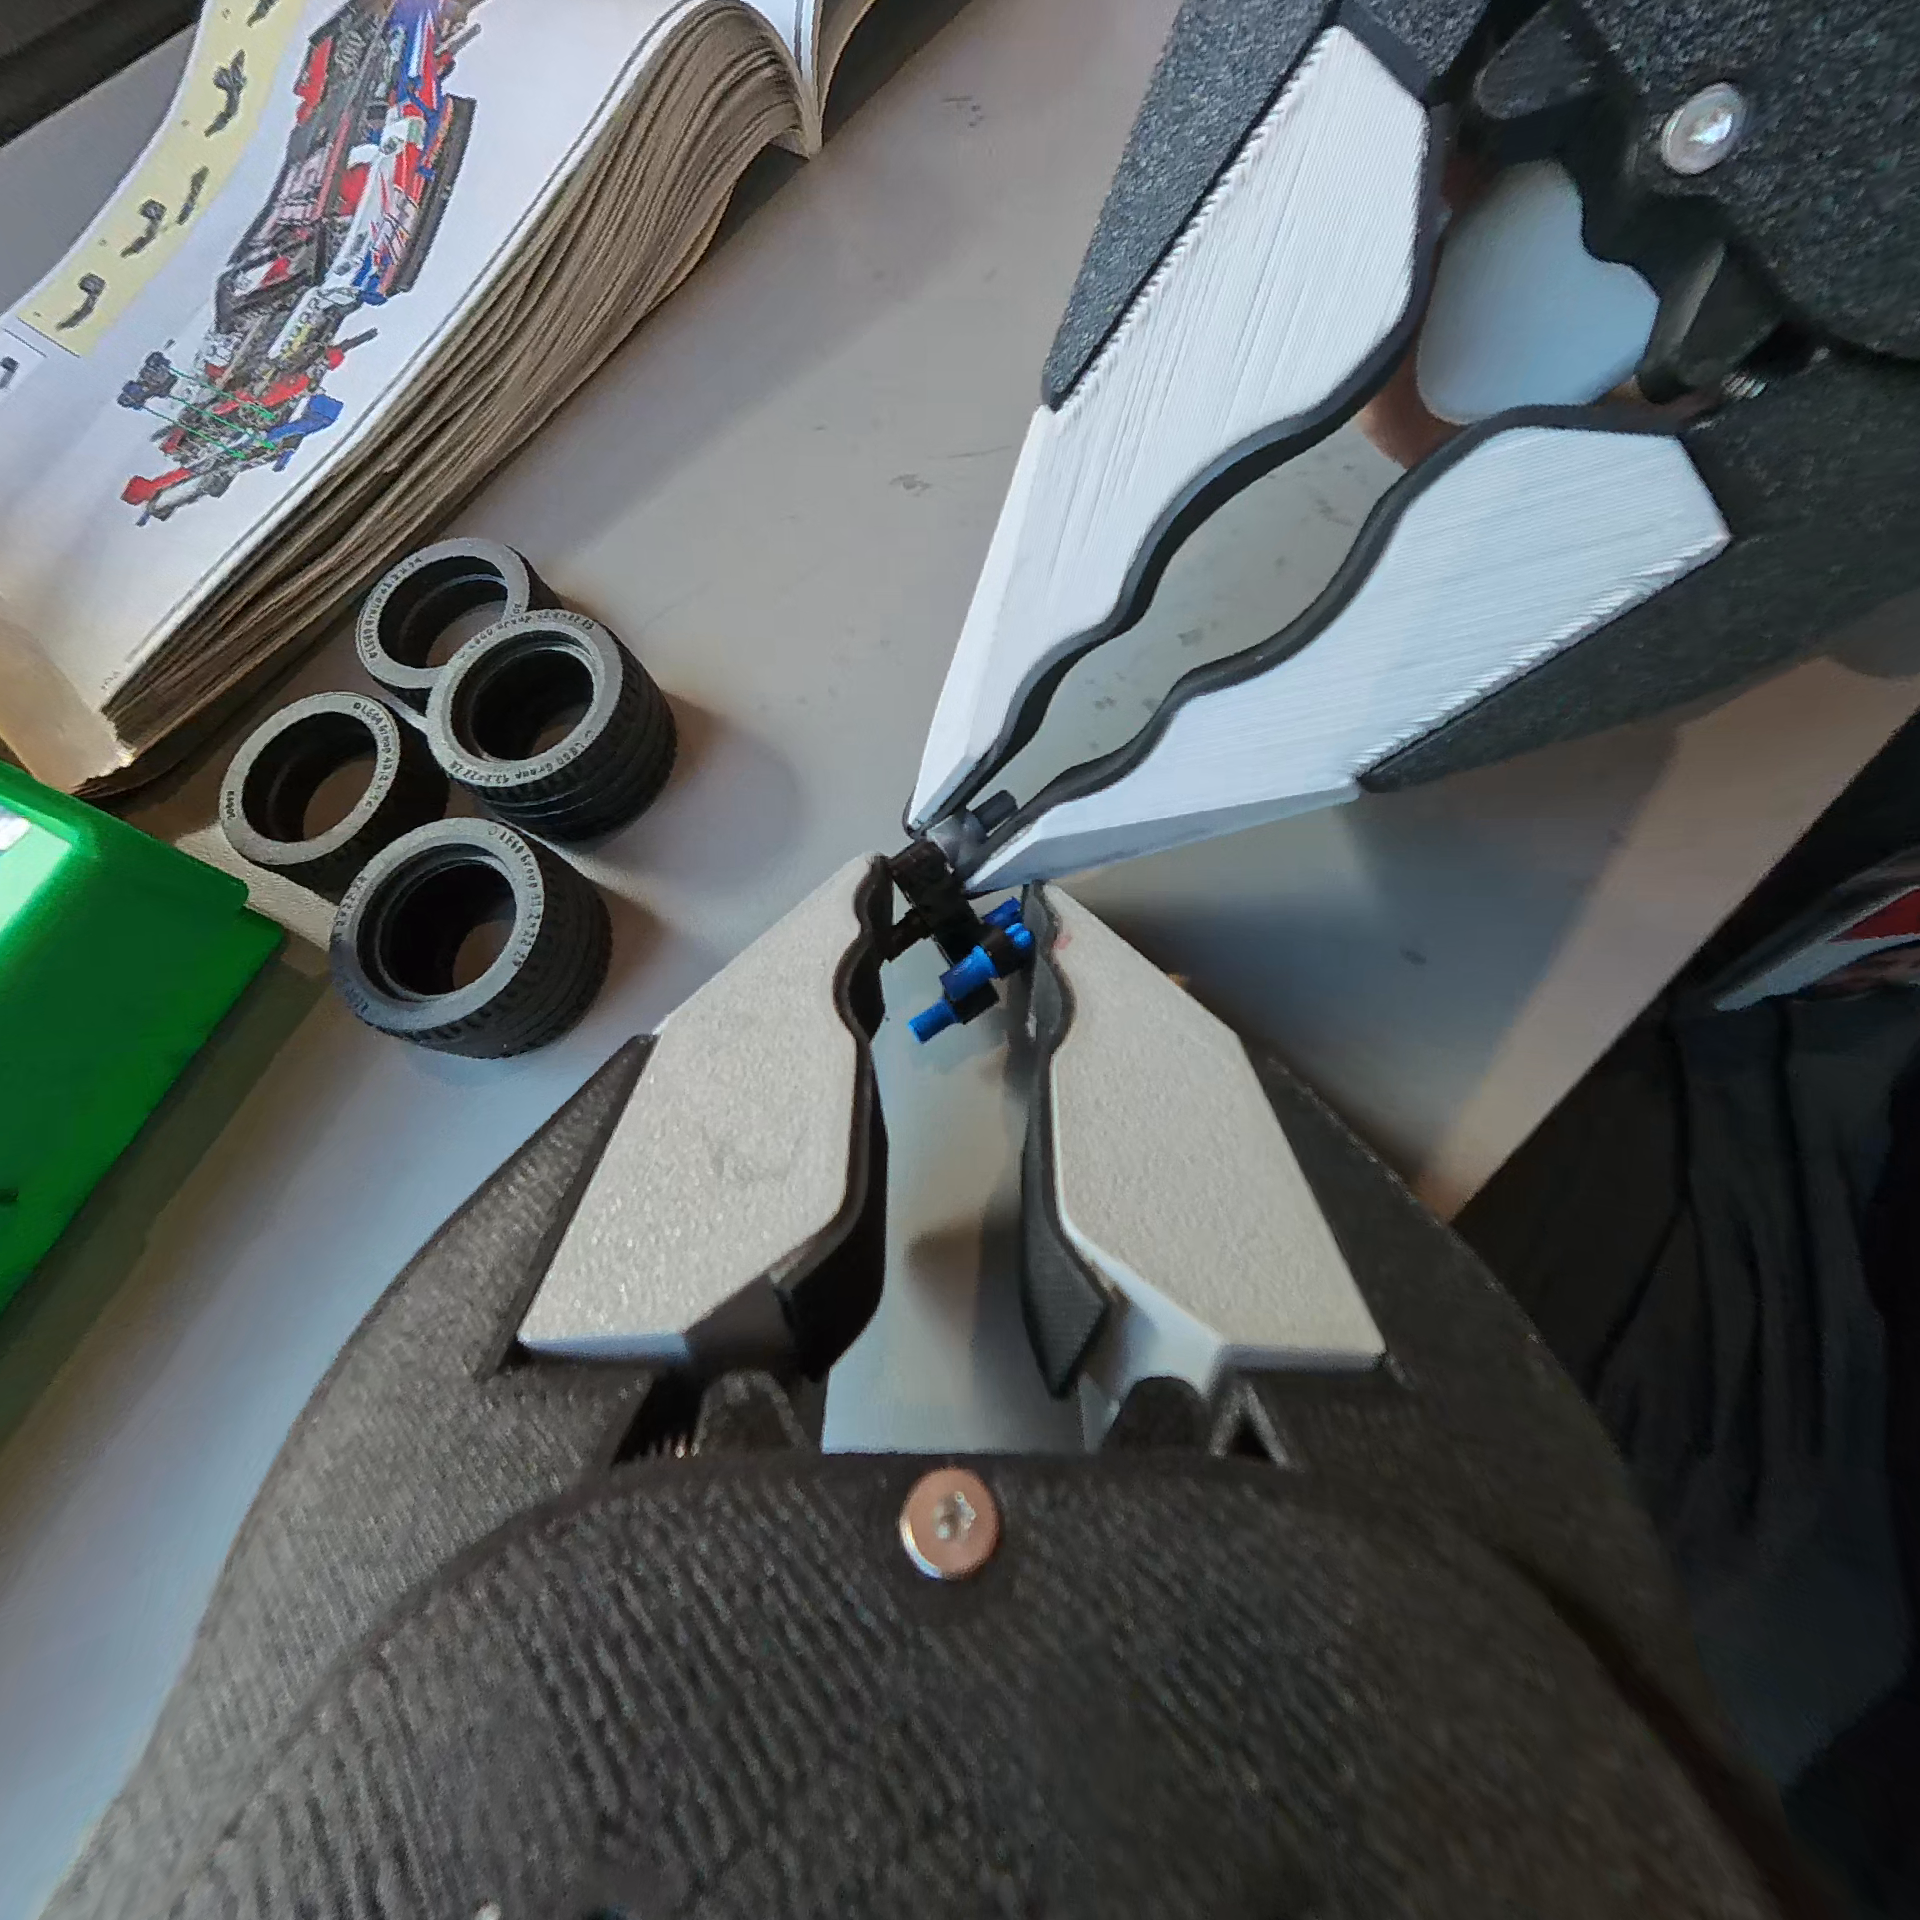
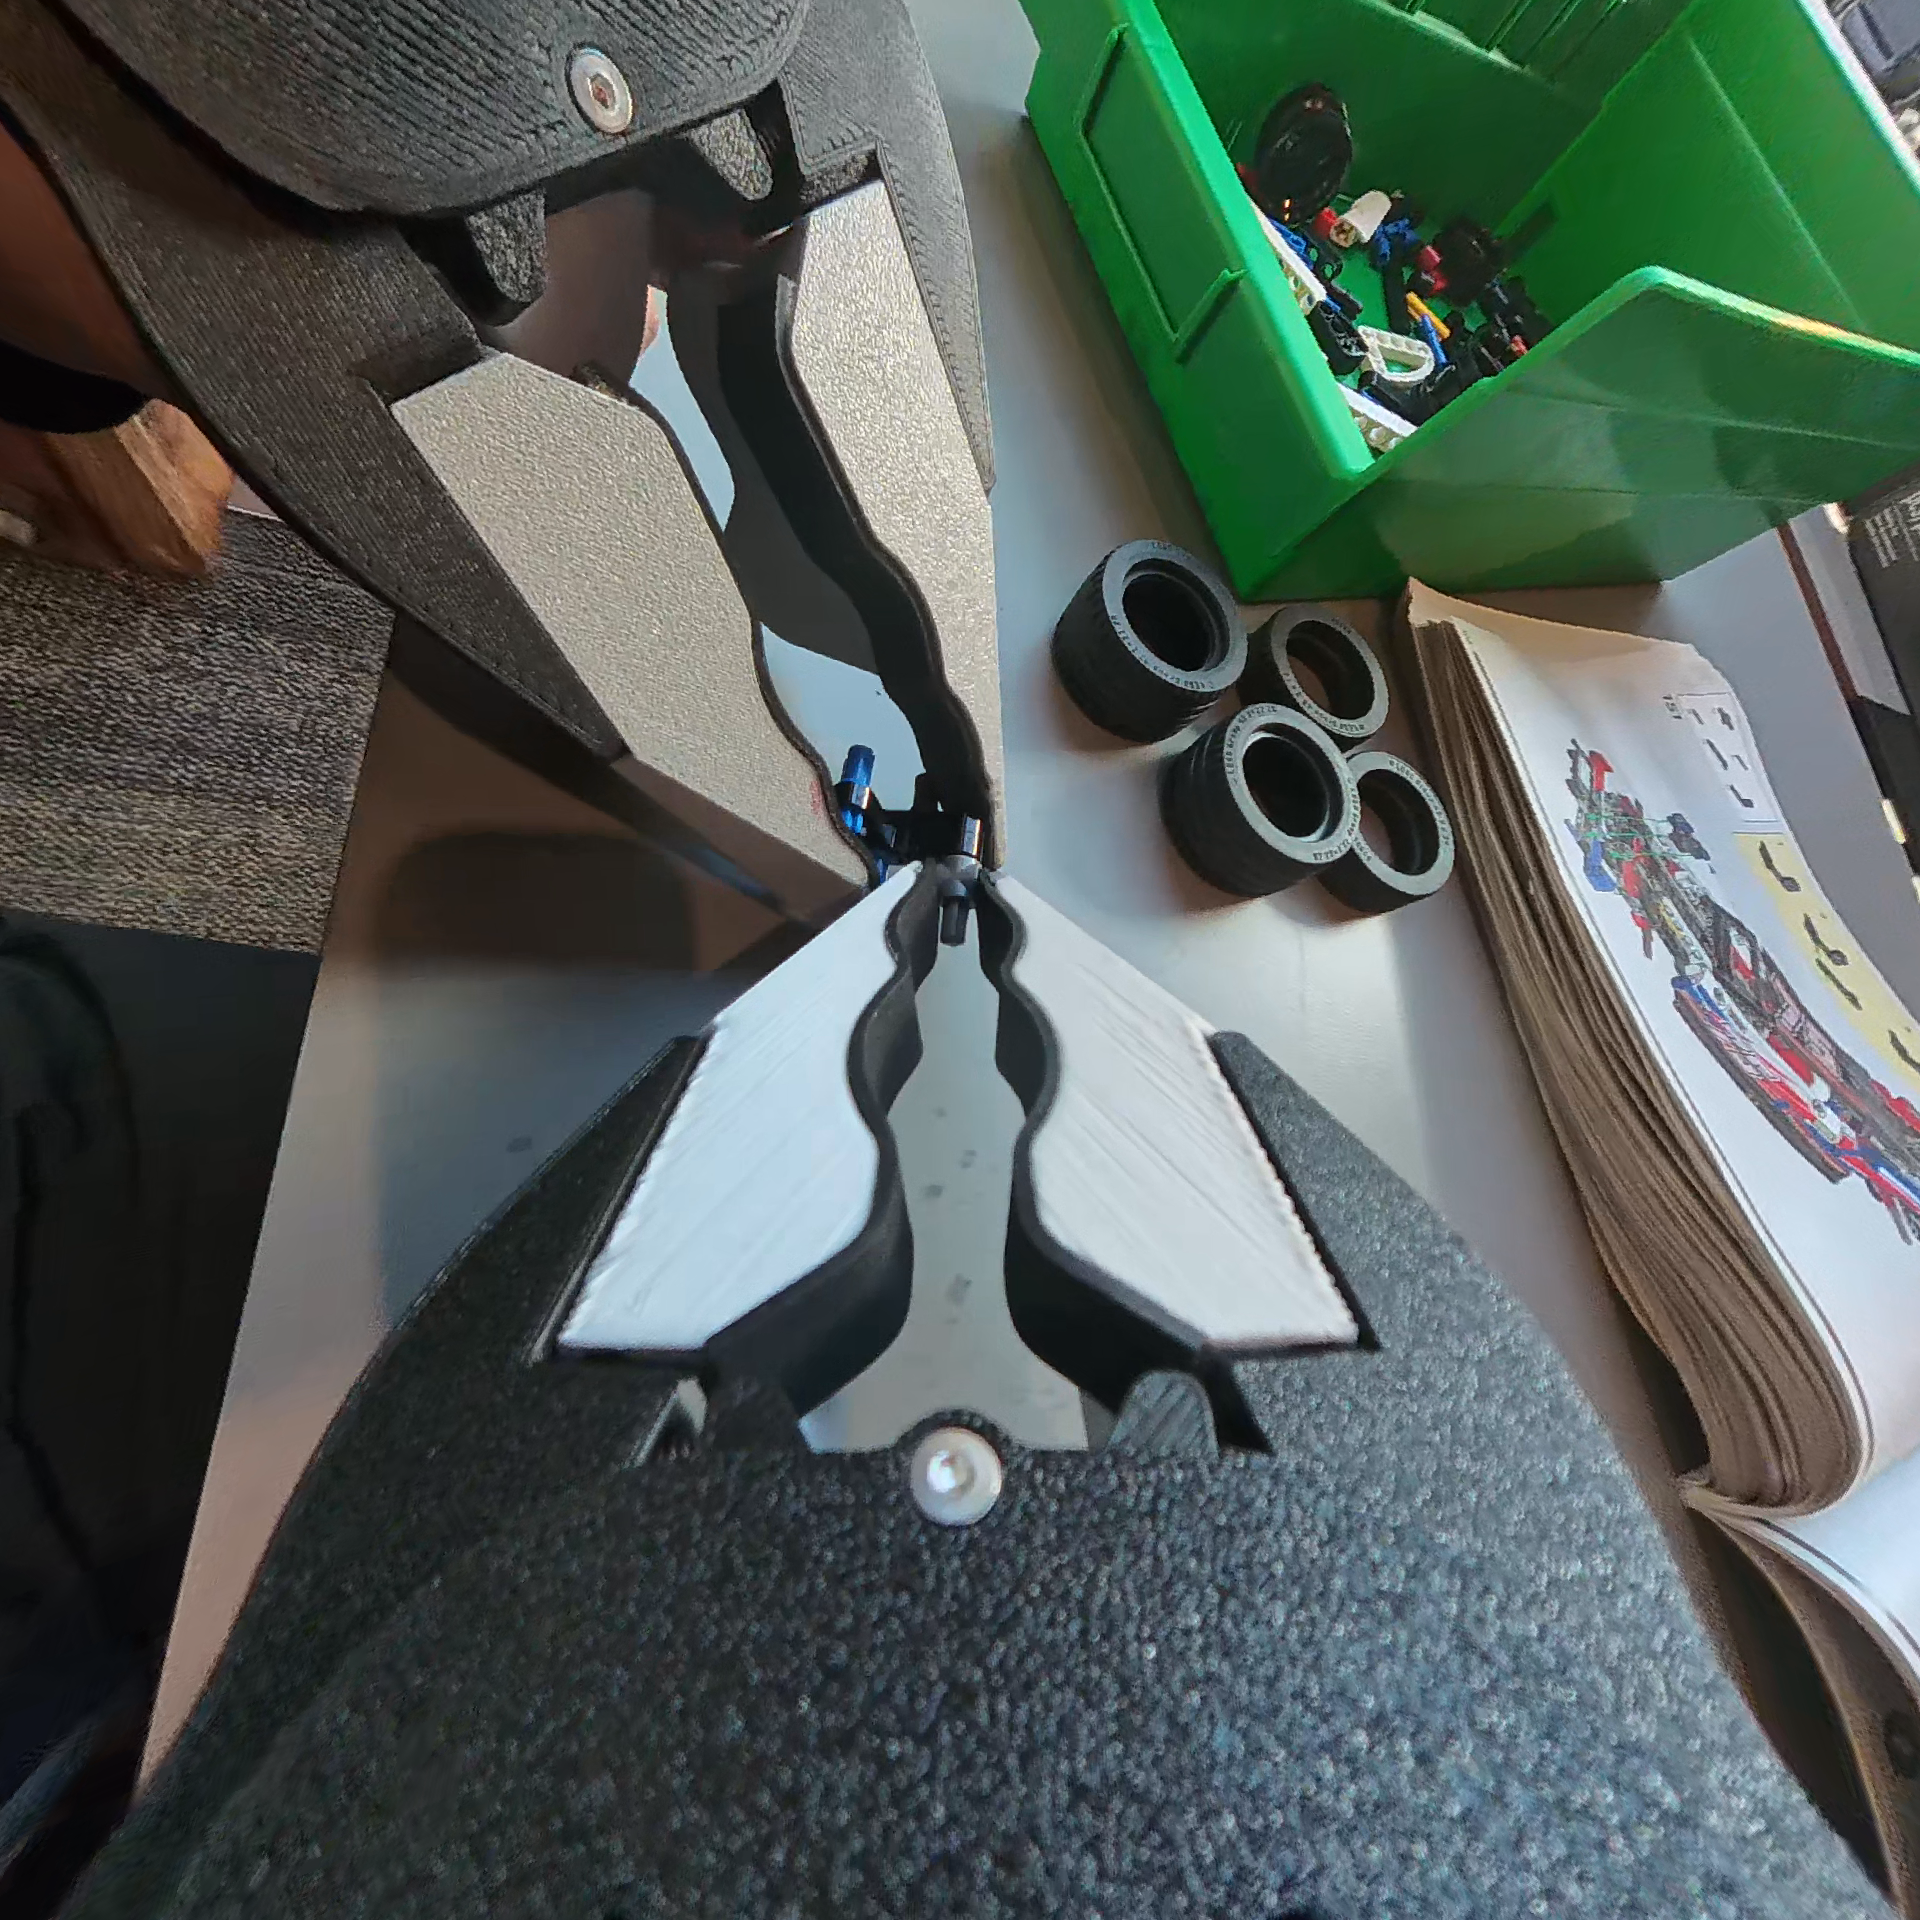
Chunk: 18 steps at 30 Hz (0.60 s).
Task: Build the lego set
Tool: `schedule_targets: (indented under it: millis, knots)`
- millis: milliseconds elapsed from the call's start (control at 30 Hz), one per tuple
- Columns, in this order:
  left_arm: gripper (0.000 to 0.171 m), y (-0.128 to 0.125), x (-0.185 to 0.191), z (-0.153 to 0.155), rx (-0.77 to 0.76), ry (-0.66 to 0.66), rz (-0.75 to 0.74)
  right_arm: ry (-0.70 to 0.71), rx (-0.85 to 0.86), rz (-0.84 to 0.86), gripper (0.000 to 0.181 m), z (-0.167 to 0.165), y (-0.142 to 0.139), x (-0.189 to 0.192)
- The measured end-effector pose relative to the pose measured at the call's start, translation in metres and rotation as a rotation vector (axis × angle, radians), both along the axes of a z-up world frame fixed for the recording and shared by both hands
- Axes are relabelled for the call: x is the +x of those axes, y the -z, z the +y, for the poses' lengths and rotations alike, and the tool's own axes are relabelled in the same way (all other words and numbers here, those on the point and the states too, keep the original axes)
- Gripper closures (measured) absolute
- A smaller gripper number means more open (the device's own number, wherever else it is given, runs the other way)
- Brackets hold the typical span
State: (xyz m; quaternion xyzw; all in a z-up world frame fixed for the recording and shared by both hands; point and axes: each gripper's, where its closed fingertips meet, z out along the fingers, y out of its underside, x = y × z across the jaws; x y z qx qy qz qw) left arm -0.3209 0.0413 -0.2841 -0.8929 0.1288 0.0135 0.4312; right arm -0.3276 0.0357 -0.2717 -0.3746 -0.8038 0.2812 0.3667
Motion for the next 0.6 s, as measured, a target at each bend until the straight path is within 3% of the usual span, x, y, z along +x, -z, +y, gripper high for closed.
schedule_targets:
  millis: [167, 367, 533, 600]
  knots:
    - [0.146, 0.003, 0.004, -0.002, -0.071, 0.007, -0.15, 0.019, -0.271, -0.196, 0.174, -0.002, 0.006, 0.002]
    - [0.135, -0.013, -0.01, -0.026, -0.061, 0.002, -0.175, 0.057, -0.14, -0.259, 0.173, 0.029, 0.009, 0.012]
    - [0.139, -0.059, -0.081, -0.041, -0.003, -0.141, -0.044, -0.029, -0.069, -0.392, 0.166, 0.037, 0.012, 0.028]
    - [0.126, -0.074, -0.119, -0.041, -0.035, -0.195, -0.013, -0.038, 0.001, -0.434, 0.158, 0.045, 0.015, 0.03]
